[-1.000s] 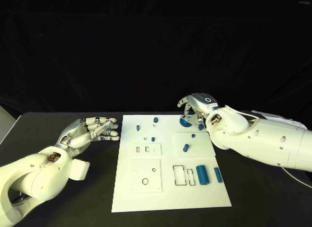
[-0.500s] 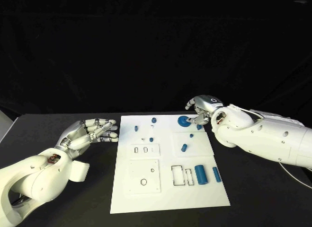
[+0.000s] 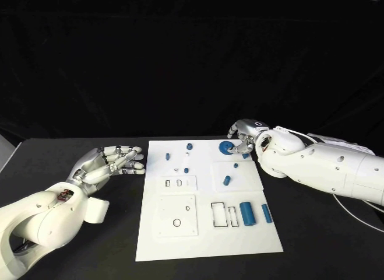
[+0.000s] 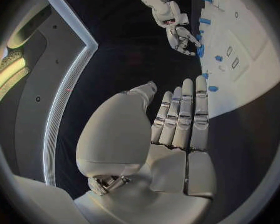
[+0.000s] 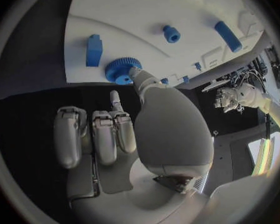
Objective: Assemble the parts on the task board
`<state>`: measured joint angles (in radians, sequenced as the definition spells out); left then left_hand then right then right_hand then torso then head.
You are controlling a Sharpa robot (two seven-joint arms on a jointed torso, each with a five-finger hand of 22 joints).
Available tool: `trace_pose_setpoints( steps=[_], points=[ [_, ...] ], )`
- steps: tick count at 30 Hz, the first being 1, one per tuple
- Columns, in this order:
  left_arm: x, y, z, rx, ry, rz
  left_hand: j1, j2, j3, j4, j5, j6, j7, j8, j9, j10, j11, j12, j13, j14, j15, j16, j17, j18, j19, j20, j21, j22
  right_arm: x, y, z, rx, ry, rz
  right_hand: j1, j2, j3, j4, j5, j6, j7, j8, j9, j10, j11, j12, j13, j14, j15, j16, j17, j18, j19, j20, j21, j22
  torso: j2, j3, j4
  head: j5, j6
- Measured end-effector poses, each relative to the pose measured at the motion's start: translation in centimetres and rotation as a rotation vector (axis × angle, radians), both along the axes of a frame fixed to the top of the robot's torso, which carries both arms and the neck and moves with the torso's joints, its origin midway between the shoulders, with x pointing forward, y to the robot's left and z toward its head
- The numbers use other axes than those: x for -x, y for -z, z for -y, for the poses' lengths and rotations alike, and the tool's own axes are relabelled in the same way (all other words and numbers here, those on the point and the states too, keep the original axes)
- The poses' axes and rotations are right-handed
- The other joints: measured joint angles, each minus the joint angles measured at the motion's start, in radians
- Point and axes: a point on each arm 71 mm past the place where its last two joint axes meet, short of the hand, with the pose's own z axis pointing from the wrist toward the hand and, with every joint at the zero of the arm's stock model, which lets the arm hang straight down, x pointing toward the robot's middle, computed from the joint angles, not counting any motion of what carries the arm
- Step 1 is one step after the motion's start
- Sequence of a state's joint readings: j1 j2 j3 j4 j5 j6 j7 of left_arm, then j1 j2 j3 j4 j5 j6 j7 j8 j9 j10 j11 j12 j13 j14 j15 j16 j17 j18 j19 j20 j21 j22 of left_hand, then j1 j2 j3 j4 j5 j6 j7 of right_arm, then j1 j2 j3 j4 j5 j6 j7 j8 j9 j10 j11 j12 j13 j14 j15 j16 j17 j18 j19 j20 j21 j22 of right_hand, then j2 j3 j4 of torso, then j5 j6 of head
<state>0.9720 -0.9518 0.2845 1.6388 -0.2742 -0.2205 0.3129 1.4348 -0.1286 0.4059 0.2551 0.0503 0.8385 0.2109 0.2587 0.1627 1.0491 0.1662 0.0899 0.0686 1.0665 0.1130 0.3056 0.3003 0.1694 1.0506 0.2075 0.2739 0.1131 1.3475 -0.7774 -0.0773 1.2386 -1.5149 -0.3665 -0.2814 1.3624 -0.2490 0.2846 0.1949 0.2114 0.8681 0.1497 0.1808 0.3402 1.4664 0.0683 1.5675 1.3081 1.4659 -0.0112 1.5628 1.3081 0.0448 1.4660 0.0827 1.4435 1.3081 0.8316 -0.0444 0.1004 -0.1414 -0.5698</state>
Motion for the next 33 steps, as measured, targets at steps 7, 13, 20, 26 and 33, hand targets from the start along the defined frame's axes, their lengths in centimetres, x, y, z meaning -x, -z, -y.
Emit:
trace_pose_setpoints(
  steps=[7, 13, 20, 26, 33],
  points=[
    [-0.01, 0.02, 0.02, -0.001, 0.001, 0.001, 0.000, 0.000, 0.000, 0.000, 0.000, 0.000, 0.000, 0.000, 0.000, 0.000, 0.000, 0.000, 0.000, 0.000, 0.000, 0.000, 0.000, 0.000, 0.000, 0.000, 0.000, 0.000, -0.13, 0.19, -0.40, -0.014, 0.000, -0.027, 0.000, 0.000, -0.003, 0.014, 0.017, 0.008, 0.007, 0.009, 0.002, 0.000, 0.000, 0.000, 0.000, 0.001, 0.001, 0.000, 0.000, 0.000, 0.000, 0.000, 0.006, 0.000, 0.000, 0.0004, 0.0000, 0.001, -0.004],
    [-0.02, 0.03, 0.04, -0.002, 0.002, 0.001, 0.000, 0.000, 0.000, 0.000, 0.000, 0.000, 0.000, 0.000, 0.000, 0.000, 0.000, 0.000, 0.000, 0.000, 0.000, 0.000, 0.000, 0.000, 0.000, 0.000, 0.000, 0.000, -0.34, 0.31, -0.40, -0.025, 0.007, -0.042, 0.008, 0.008, 0.014, 0.036, 0.090, 0.017, 0.002, 0.009, 0.002, 0.000, 0.000, 0.000, 0.000, 0.001, 0.001, 0.000, 0.000, 0.000, 0.000, 0.000, 0.014, 0.000, 0.000, 0.0013, -0.0012, 0.002, -0.004],
    [-0.03, 0.04, 0.02, -0.003, 0.002, 0.001, 0.000, 0.000, 0.000, 0.000, 0.000, 0.000, 0.000, 0.000, 0.000, 0.000, 0.000, 0.000, 0.000, 0.000, 0.000, 0.000, 0.000, 0.000, 0.000, 0.000, 0.000, 0.000, -0.45, 0.39, -0.31, -0.033, 0.013, -0.057, 0.012, 0.012, 0.030, 0.052, 0.126, 0.042, -0.002, 0.015, 0.001, 0.000, 0.000, 0.000, 0.000, 0.001, 0.001, 0.000, 0.000, 0.000, 0.000, 0.000, 0.014, 0.000, 0.000, 0.0016, -0.0012, 0.000, -0.005],
    [-0.04, 0.05, 0.00, -0.005, 0.001, 0.001, 0.000, 0.000, 0.003, -0.003, 0.000, 0.000, 0.000, 0.000, -0.001, 0.000, 0.000, 0.000, 0.000, 0.000, 0.000, 0.000, 0.002, 0.000, 0.000, 0.000, 0.000, 0.000, -0.53, 0.36, -0.26, -0.034, 0.014, -0.070, 0.007, 0.016, 0.034, 0.056, 0.132, 0.049, -0.002, 0.015, 0.000, 0.000, 0.000, 0.000, 0.000, 0.001, 0.001, 0.000, 0.000, 0.000, 0.000, 0.000, 0.014, 0.000, 0.000, 0.0016, -0.0009, 0.000, -0.007],
    [-0.05, 0.07, -0.02, -0.006, 0.002, 0.000, 0.000, 0.000, 0.003, -0.003, 0.000, 0.000, 0.000, 0.000, -0.001, 0.000, 0.000, 0.000, 0.000, 0.000, 0.000, 0.000, 0.002, 0.000, 0.000, 0.000, 0.000, 0.000, -0.55, 0.34, -0.22, -0.036, 0.014, -0.077, 0.007, 0.016, 0.039, 0.061, 0.135, 0.061, -0.003, 0.020, -0.001, 0.000, 0.000, 0.000, 0.000, 0.001, 0.001, 0.000, 0.000, 0.000, 0.000, 0.000, 0.018, -0.001, 0.000, 0.0022, -0.0012, 0.000, -0.008]
  ],
)
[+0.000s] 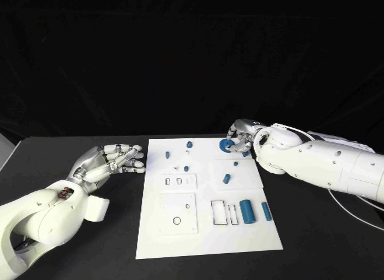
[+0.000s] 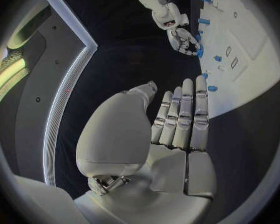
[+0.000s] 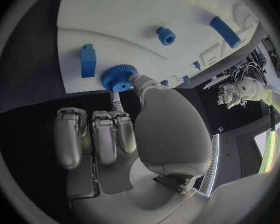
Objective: Assemble the parts on the task board
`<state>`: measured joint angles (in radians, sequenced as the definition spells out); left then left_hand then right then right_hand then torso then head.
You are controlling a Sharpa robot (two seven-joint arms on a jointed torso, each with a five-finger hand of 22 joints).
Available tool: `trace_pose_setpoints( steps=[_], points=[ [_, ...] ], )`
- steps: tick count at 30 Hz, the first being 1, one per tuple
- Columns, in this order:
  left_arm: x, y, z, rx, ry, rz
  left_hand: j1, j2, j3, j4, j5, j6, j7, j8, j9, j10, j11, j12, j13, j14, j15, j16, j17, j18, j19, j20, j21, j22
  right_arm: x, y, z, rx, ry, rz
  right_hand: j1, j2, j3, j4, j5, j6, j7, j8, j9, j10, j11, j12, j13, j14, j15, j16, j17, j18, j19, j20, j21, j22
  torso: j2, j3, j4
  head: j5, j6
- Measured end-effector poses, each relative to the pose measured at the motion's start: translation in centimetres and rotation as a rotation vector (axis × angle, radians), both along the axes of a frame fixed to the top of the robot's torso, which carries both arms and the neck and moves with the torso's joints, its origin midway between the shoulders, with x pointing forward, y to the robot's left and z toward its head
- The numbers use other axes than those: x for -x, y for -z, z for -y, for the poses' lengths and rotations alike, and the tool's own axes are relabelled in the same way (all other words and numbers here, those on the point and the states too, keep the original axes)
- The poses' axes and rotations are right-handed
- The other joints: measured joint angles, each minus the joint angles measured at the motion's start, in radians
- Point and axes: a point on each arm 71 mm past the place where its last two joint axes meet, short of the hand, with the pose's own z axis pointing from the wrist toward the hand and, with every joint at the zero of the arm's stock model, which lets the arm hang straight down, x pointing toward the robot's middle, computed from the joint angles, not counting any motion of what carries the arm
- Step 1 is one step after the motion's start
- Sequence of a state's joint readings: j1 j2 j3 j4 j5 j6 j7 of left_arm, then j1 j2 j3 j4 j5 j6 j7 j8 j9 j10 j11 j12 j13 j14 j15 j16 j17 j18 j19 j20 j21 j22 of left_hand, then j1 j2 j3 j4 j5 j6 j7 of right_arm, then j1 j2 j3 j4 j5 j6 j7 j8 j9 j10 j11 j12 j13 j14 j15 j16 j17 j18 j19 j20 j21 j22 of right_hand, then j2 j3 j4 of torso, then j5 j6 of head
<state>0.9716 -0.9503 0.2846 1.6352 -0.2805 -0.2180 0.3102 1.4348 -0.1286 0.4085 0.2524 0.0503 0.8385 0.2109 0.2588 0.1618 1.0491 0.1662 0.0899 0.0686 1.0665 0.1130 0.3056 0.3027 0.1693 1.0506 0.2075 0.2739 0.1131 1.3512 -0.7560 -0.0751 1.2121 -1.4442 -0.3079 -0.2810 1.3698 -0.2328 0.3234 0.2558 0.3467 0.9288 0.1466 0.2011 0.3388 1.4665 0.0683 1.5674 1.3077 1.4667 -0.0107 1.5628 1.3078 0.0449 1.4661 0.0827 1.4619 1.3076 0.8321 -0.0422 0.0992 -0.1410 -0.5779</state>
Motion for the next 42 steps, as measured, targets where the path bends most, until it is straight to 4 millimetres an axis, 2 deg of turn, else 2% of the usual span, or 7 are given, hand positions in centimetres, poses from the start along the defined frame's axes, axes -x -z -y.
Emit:
trace_pose_setpoints(
  steps=[10, 14, 22, 29, 36, 42],
  points=[
    [0.0, 0.0, 0.0, -0.001, 0.002, -0.001, 0.000, 0.000, 0.000, 0.000, 0.000, 0.000, 0.000, 0.000, 0.000, 0.000, 0.000, 0.000, 0.000, 0.000, 0.000, 0.000, 0.000, 0.000, 0.000, 0.000, 0.000, 0.000, -0.1, 0.0, -0.1, -0.008, 0.002, 0.001, 0.000, 0.000, 0.014, 0.005, 0.004, 0.017, -0.002, 0.000, 0.003, 0.000, 0.000, 0.000, 0.000, 0.000, 0.000, 0.000, 0.000, 0.000, 0.000, 0.000, 0.000, 0.000, 0.000, 0.0000, 0.0005, -0.001, 0.001],
    [0.0, 0.0, 0.1, -0.001, 0.003, -0.002, 0.000, 0.000, 0.003, 0.003, 0.000, 0.000, 0.000, 0.000, 0.000, 0.000, 0.000, 0.000, 0.000, 0.000, 0.000, 0.000, 0.003, 0.000, 0.000, 0.000, 0.000, 0.000, -0.1, 0.0, -0.2, -0.013, 0.000, 0.009, 0.003, -0.003, 0.036, -0.004, 0.013, 0.033, -0.005, 0.006, -0.001, 0.000, 0.000, 0.000, 0.000, 0.000, 0.000, 0.000, 0.000, 0.000, 0.000, 0.000, 0.000, 0.000, 0.000, -0.0006, 0.0012, -0.001, 0.002],
    [0.0, 0.1, 0.0, -0.002, 0.002, -0.004, 0.000, 0.000, 0.006, 0.000, 0.000, 0.000, 0.000, 0.000, 0.000, 0.000, 0.000, 0.000, 0.000, 0.000, 0.000, 0.000, 0.003, 0.000, 0.000, 0.000, 0.000, 0.000, 0.7, -0.1, -1.3, -0.024, -0.028, 0.048, 0.015, -0.001, 0.050, -0.012, 0.013, 0.037, -0.008, 0.008, -0.001, 0.000, -0.008, 0.000, 0.000, -0.004, -0.004, 0.000, 0.000, 0.000, 0.000, 0.000, 0.000, 0.000, 0.000, -0.0006, 0.0010, 0.002, 0.004],
    [0.0, 0.1, 0.0, -0.003, 0.002, -0.005, 0.000, 0.000, 0.006, 0.000, 0.000, 0.000, 0.000, 0.000, 0.000, 0.000, 0.000, 0.000, 0.000, 0.000, 0.000, 0.000, 0.003, 0.000, 0.000, 0.000, 0.000, 0.000, 2.2, -0.9, -3.3, -0.033, -0.090, 0.122, 0.016, 0.000, 0.050, -0.011, 0.007, 0.040, -0.011, 0.008, 0.000, 0.000, -0.008, 0.000, 0.000, 0.000, -0.008, 0.000, 0.000, 0.000, 0.000, 0.000, 0.004, 0.000, 0.000, -0.0011, 0.0001, 0.001, 0.007],
    [0.0, 0.1, 0.1, -0.003, 0.003, -0.007, 0.000, 0.000, 0.006, 0.000, 0.000, 0.000, 0.000, 0.000, 0.000, 0.000, 0.000, 0.000, 0.000, 0.000, 0.000, 0.000, 0.003, 0.000, 0.000, 0.000, 0.000, 0.000, 4.1, -1.8, -6.7, -0.005, -0.192, 0.226, 0.022, -0.005, 0.053, -0.014, 0.007, 0.046, -0.010, 0.012, 0.001, 0.000, -0.008, 0.000, 0.000, 0.000, -0.008, 0.000, 0.000, 0.000, 0.000, 0.000, 0.004, 0.000, -0.001, -0.0012, 0.0005, 0.000, 0.010],
    [0.0, 0.2, 0.1, -0.004, 0.004, -0.008, 0.000, 0.000, 0.006, 0.000, 0.000, 0.000, 0.000, 0.000, 0.000, 0.000, 0.000, 0.000, 0.000, 0.000, 0.000, 0.000, 0.003, 0.000, 0.000, 0.000, 0.000, 0.000, 5.0, -1.7, -9.2, 0.043, -0.257, 0.286, 0.022, -0.006, 0.055, -0.017, 0.005, 0.047, -0.011, 0.012, 0.001, 0.000, -0.007, 0.000, 0.000, 0.000, -0.008, 0.000, 0.000, 0.000, 0.000, 0.000, 0.011, 0.000, -0.001, -0.0012, 0.0004, 0.002, 0.013]
  ],
)
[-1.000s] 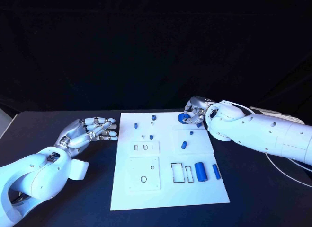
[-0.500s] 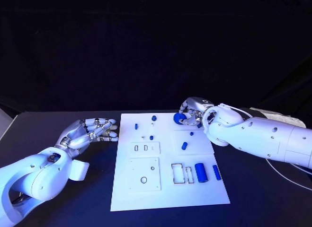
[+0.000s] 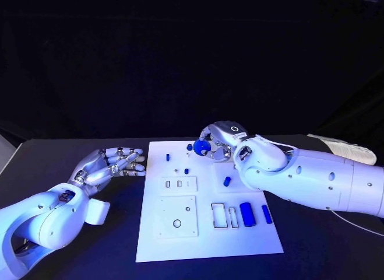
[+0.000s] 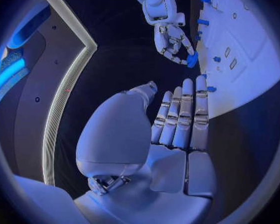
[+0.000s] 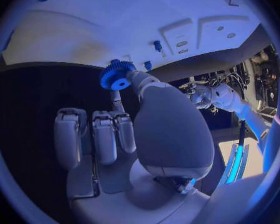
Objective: Assemble the parts on the task board
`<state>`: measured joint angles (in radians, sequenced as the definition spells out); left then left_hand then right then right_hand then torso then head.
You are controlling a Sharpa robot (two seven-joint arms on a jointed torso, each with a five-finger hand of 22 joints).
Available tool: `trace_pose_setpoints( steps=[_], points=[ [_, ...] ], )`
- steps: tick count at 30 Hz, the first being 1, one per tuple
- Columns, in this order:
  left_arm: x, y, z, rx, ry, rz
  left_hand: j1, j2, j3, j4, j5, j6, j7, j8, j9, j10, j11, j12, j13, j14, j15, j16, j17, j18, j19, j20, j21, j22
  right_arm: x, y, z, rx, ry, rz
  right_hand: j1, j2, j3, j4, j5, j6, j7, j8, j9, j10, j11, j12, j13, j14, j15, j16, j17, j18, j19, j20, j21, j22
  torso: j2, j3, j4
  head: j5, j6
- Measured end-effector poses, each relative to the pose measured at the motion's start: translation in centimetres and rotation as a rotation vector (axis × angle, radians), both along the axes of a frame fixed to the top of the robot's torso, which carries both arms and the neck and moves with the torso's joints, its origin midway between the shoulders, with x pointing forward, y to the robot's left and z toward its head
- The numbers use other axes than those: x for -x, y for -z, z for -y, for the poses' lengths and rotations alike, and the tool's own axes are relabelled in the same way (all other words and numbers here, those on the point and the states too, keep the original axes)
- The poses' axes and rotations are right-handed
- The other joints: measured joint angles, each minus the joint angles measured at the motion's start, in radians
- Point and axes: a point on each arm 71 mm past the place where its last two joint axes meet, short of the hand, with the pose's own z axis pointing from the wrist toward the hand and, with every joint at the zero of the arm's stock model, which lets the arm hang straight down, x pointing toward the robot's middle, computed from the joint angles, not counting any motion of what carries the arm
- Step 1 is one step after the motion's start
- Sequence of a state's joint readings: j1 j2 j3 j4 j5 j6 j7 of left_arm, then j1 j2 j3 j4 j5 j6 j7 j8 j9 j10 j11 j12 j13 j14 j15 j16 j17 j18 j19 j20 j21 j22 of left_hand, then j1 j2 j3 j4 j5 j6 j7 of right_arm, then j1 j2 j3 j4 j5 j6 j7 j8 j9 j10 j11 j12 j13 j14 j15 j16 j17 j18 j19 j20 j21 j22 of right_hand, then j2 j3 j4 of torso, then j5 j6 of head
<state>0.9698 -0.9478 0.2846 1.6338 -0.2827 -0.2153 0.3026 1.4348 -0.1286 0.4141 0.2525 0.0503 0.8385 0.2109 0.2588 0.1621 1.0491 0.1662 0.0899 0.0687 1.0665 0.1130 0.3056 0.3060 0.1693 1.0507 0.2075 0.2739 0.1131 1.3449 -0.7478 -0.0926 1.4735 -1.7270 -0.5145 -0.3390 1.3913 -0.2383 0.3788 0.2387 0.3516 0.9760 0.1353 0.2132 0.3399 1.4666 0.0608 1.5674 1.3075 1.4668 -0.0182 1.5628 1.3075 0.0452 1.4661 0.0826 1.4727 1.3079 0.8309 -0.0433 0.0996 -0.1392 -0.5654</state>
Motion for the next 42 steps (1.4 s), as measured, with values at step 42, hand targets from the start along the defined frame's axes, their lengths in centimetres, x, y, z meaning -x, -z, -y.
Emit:
trace_pose_setpoints(
  steps=[42],
  points=[
    [0.0, 0.1, 0.3, 0.001, 0.011, -0.002, 0.000, 0.000, 0.000, 0.000, 0.000, 0.000, 0.000, 0.000, -0.001, 0.000, 0.000, 0.000, 0.000, 0.000, 0.000, 0.000, 0.000, 0.000, 0.000, 0.000, 0.000, 0.000, -0.7, 3.0, -5.2, 0.170, -0.032, 0.110, 0.004, -0.004, 0.005, 0.000, -0.008, 0.002, -0.003, -0.001, -0.001, 0.000, 0.000, 0.000, 0.000, 0.000, -0.007, 0.004, 0.000, 0.000, 0.000, -0.008, 0.005, 0.000, 0.002, -0.0001, 0.0008, 0.010, -0.011]
  ],
)
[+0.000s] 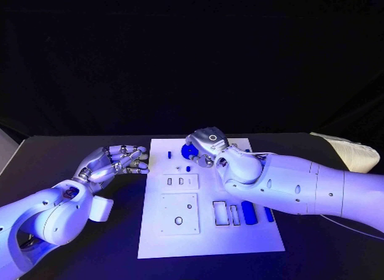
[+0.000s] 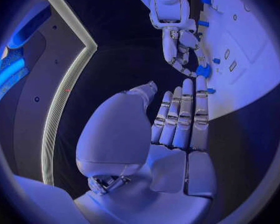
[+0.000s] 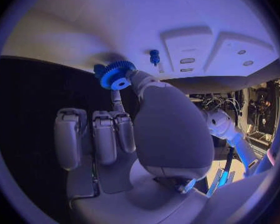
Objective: Assemble the parts on the task board
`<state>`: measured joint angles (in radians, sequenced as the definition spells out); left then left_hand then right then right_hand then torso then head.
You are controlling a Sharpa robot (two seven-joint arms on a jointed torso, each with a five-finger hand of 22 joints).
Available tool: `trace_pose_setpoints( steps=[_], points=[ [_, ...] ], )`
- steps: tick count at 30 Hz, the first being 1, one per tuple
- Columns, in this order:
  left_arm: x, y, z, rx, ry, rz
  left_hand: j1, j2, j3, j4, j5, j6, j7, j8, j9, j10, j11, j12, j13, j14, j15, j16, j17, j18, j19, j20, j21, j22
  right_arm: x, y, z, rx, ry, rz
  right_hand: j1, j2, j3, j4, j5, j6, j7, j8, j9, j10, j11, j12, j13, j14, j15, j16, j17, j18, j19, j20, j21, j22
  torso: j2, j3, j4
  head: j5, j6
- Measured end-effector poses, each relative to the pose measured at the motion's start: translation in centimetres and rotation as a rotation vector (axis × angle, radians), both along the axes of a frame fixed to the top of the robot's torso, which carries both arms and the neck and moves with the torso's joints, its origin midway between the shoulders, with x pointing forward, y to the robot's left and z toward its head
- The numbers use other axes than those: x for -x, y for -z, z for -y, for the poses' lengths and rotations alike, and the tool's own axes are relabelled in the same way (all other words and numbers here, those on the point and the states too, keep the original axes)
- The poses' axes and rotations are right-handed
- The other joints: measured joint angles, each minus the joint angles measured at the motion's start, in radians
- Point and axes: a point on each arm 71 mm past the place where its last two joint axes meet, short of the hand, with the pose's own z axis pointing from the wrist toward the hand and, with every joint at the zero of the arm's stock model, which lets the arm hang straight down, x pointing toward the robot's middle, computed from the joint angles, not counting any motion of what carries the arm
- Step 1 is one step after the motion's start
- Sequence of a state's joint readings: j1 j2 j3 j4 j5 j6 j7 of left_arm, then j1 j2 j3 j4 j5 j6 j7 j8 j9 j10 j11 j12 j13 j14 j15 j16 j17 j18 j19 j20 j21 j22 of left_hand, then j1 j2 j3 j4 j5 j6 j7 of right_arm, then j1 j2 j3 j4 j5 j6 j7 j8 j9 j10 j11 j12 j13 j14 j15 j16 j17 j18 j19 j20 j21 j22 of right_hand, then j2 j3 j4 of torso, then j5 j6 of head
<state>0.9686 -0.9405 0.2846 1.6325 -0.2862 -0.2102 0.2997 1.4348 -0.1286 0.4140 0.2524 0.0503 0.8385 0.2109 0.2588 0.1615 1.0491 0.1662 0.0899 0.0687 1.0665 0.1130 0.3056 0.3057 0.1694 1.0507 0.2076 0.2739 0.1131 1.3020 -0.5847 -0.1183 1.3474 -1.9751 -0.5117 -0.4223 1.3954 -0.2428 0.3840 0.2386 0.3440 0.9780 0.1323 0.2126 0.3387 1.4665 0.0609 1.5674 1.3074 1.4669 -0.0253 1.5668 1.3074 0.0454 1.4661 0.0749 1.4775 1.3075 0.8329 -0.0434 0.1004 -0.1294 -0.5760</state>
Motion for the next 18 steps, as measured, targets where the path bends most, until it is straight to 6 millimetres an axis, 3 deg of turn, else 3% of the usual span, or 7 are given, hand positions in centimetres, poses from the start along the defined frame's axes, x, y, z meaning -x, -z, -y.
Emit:
trace_pose_setpoints(
  steps=[14, 18],
  points=[
    [0.00, 0.02, 0.00, -0.001, 0.002, -0.001, 0.000, 0.000, 0.000, 0.000, 0.000, 0.000, 0.000, 0.000, 0.000, 0.000, 0.000, 0.000, 0.000, 0.000, 0.000, 0.000, 0.000, 0.000, 0.000, 0.000, 0.000, 0.000, -0.44, 0.54, -0.06, 0.008, 0.007, -0.009, 0.000, 0.000, 0.000, 0.000, 0.003, -0.003, -0.001, -0.001, -0.001, 0.000, 0.000, 0.000, 0.000, 0.000, 0.000, 0.000, 0.000, 0.000, 0.000, 0.000, 0.000, 0.001, 0.000, 0.0006, 0.0003, 0.004, -0.003],
    [0.00, 0.03, 0.00, -0.001, 0.002, -0.001, 0.000, 0.000, 0.000, 0.000, 0.000, 0.000, 0.000, 0.000, 0.000, 0.000, 0.000, -0.001, 0.000, -0.001, 0.000, 0.000, 0.001, 0.000, 0.000, 0.000, 0.001, 0.000, -0.55, 0.61, -0.11, 0.008, 0.007, -0.010, -0.011, -0.011, 0.004, 0.005, 0.002, -0.003, 0.000, -0.005, -0.001, 0.000, 0.000, 0.000, 0.000, 0.000, 0.000, 0.000, 0.000, 0.000, 0.000, 0.000, 0.000, 0.000, 0.001, 0.0006, -0.0005, 0.006, -0.004]
  ],
)
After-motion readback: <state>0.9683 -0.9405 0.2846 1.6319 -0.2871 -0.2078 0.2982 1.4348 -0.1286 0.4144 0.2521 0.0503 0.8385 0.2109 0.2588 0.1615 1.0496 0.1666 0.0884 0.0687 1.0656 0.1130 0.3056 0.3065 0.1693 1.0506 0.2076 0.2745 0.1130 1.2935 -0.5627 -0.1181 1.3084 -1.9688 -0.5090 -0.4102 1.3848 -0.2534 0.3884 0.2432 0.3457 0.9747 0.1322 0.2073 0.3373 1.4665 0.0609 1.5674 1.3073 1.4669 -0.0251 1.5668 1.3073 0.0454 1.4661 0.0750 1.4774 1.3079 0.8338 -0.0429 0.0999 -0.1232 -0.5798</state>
